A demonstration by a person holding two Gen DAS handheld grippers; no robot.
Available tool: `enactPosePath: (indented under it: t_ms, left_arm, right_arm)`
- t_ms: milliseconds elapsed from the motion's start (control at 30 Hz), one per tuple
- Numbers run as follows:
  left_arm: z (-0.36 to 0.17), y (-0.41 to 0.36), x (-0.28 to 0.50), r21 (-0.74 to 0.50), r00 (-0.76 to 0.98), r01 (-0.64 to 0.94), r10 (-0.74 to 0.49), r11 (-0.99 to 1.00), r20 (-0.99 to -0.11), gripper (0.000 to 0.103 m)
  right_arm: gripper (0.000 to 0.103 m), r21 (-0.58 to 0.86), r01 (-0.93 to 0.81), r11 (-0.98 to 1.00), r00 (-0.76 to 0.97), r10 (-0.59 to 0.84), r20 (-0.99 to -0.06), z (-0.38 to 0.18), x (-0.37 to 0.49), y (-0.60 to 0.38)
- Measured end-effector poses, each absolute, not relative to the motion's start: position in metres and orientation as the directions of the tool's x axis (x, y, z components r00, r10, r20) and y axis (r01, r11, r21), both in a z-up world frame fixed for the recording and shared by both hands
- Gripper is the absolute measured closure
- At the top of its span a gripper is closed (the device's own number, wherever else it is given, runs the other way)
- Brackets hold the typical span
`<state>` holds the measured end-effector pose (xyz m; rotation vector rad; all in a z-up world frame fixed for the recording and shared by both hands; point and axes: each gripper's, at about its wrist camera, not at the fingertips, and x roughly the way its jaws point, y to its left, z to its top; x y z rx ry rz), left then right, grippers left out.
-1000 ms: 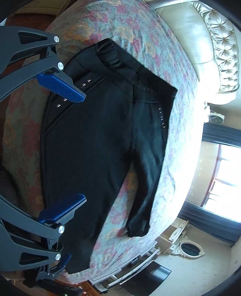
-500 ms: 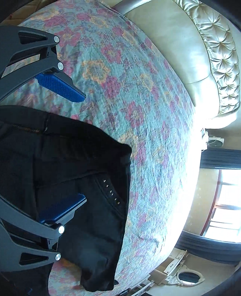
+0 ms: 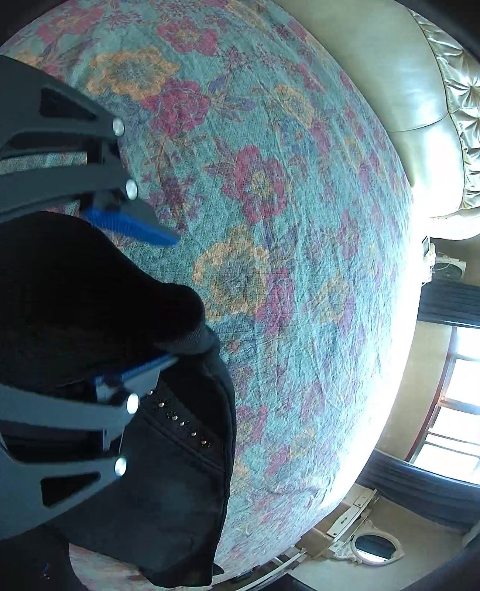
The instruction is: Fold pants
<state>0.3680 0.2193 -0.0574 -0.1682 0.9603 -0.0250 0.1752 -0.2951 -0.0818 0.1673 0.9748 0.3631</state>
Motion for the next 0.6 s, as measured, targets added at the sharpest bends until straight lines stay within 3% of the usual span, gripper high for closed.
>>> enactPosePath:
  t_ms: [67, 100, 200, 433, 600]
  left_arm:
    - [-0.064, 0.221, 0.369, -0.212, 0.560, -0.039, -0.154, 0.976, -0.814, 0.075]
    - [-0.064, 0.222, 0.369, -0.226, 0.561, -0.046, -0.162, 0.973, -0.812, 0.087]
    - [-0.059, 0.227, 0.365, -0.298, 0.597, -0.060, -0.206, 0.953, -0.775, 0.094]
    - [-0.016, 0.213, 0.324, -0.335, 0.714, 0.108, -0.308, 0.936, -0.629, 0.094]
    - [0.015, 0.200, 0.262, -0.384, 0.769, 0.264, -0.434, 0.885, -0.470, 0.094]
  right_arm:
    - [0.002, 0.294, -0.230, 0.928, 0.510, 0.372, -0.775, -0.081, 0.174, -0.294]
    - [0.002, 0.299, -0.228, 0.927, 0.512, 0.375, -0.773, -0.081, 0.173, -0.294]
    - [0.002, 0.313, -0.223, 0.923, 0.511, 0.384, -0.769, -0.079, 0.172, -0.295]
    - [0.002, 0.374, -0.314, 0.873, 0.475, 0.485, -0.734, -0.057, 0.186, -0.304]
    - [0.002, 0.269, -0.456, 0.849, 0.563, 0.509, -0.651, -0.004, 0.219, -0.319]
